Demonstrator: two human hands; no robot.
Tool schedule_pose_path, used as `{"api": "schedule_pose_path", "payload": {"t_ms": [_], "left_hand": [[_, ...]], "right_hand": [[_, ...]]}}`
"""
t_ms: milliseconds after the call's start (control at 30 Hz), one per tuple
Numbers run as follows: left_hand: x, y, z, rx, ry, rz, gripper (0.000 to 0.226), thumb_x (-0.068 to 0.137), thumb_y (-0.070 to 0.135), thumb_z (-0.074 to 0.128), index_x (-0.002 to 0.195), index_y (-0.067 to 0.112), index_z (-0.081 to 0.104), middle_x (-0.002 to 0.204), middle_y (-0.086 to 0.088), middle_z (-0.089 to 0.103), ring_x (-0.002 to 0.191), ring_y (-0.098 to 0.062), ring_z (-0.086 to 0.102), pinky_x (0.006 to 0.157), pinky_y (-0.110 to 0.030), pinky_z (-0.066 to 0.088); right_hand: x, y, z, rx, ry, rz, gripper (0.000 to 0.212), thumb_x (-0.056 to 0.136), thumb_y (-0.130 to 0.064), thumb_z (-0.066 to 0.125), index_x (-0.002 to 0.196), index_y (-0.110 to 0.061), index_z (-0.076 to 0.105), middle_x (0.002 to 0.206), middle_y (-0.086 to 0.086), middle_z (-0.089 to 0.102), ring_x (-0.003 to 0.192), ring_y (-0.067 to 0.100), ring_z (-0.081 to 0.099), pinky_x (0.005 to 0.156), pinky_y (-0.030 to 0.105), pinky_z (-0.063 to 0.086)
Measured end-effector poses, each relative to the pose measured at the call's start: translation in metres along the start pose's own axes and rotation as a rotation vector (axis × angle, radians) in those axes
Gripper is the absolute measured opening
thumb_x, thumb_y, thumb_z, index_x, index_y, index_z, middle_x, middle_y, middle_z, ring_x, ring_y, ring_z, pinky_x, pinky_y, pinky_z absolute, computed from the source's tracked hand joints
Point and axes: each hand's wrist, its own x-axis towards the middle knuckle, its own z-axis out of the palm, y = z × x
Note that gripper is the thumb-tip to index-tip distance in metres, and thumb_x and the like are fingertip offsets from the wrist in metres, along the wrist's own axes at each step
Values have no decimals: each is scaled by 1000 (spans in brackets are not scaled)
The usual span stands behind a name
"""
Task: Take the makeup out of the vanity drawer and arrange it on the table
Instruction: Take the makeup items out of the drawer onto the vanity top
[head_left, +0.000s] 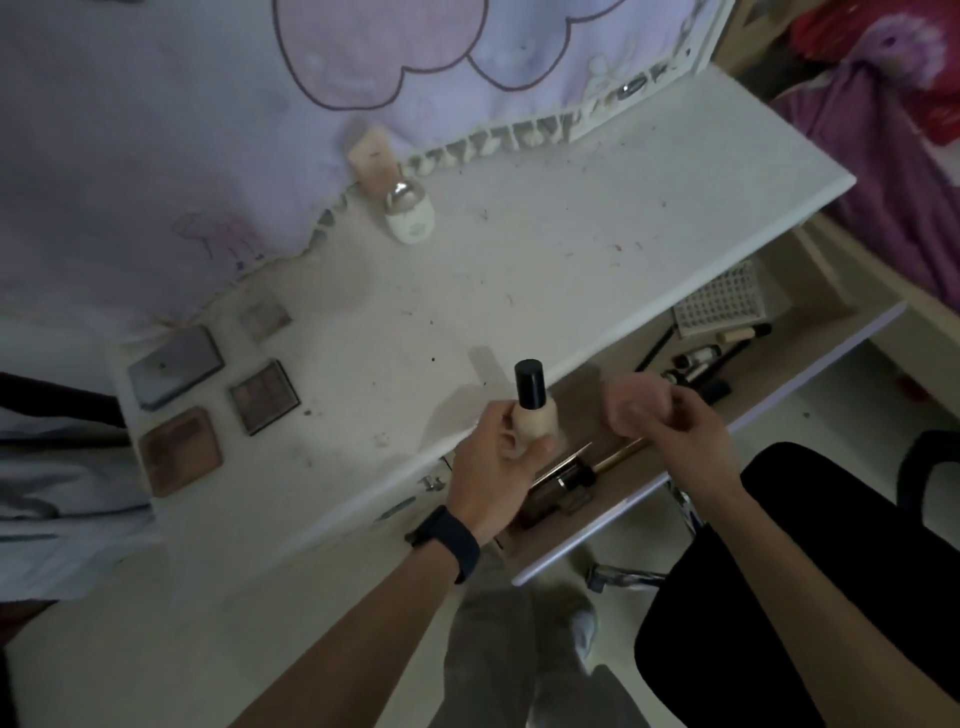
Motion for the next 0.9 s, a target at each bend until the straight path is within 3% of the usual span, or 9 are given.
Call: {"api": "schedule_pose_path", "payload": {"t_ms": [100, 233, 333, 433, 500, 567, 733, 800, 900], "left_hand": [[-12, -7, -37, -50, 127, -13, 33, 85, 29, 78, 111, 33, 58, 104, 17, 67, 90, 4, 62, 73, -16, 51], [-36, -28, -94, -53, 339, -10, 31, 85, 24, 78, 110, 25, 59, 105, 16, 67, 88, 8, 62, 68, -11, 50], [-57, -48, -139, -24, 466, -42, 30, 85, 27, 78, 109, 29, 59, 107, 17, 67, 89, 8, 62, 70, -6, 47], [-80, -68, -180, -6, 564, -89, 30, 85, 32, 77, 108, 35, 58, 107, 20, 66, 90, 13, 60, 69, -4, 46], [-91, -79, -200, -14, 614, -117, 29, 85, 34, 77, 106, 38, 58, 105, 21, 66, 89, 15, 59, 68, -3, 45], [-98, -89, -216, -31, 655, -143, 29, 84, 34, 77, 107, 35, 59, 105, 20, 67, 88, 13, 60, 66, -3, 45], [-101, -103, -239, -82, 696, -167, 29, 83, 36, 78, 105, 39, 60, 104, 22, 68, 89, 10, 62, 69, -8, 46], [-101, -107, -243, -80, 695, -164, 31, 82, 36, 79, 106, 37, 60, 105, 22, 68, 89, 11, 62, 67, -7, 47], [-104, -111, -248, -87, 701, -167, 33, 82, 33, 79, 109, 32, 60, 107, 20, 67, 91, 10, 61, 69, -5, 47]], "right_hand": [[-43, -24, 17, 176, -93, -3, 19, 80, -48, 78, 96, -43, 70, 89, -14, 73, 79, 2, 67, 62, 16, 47], [-74, -60, 63, 177, -261, -93, 18, 79, -56, 75, 90, -43, 71, 81, -19, 71, 71, -4, 64, 59, 9, 46], [-88, -77, 107, 135, -407, -123, 25, 85, -46, 76, 106, -38, 67, 86, -18, 71, 77, -3, 65, 67, 14, 48], [-98, -94, 151, 107, -493, -214, 24, 86, -31, 78, 100, -44, 64, 86, -23, 69, 81, -7, 63, 64, 9, 46], [-105, -102, 176, 64, -510, -286, 26, 87, -28, 78, 101, -44, 64, 93, -17, 69, 87, -1, 63, 71, 14, 51], [-110, -106, 201, -40, -487, -413, 28, 88, -26, 76, 110, -38, 66, 106, -11, 65, 97, 10, 61, 83, 32, 55], [-114, -113, 254, -310, -269, -1041, 35, 86, -14, 78, 121, -17, 72, 117, 8, 67, 105, 32, 58, 85, 41, 54], [-112, -107, 269, -411, -281, -1159, 38, 86, -13, 77, 124, -15, 72, 127, 12, 65, 110, 38, 59, 85, 48, 55], [-113, -92, 277, -471, -337, -1212, 50, 86, -16, 74, 135, -19, 64, 144, 13, 55, 122, 39, 55, 94, 47, 52]]}}
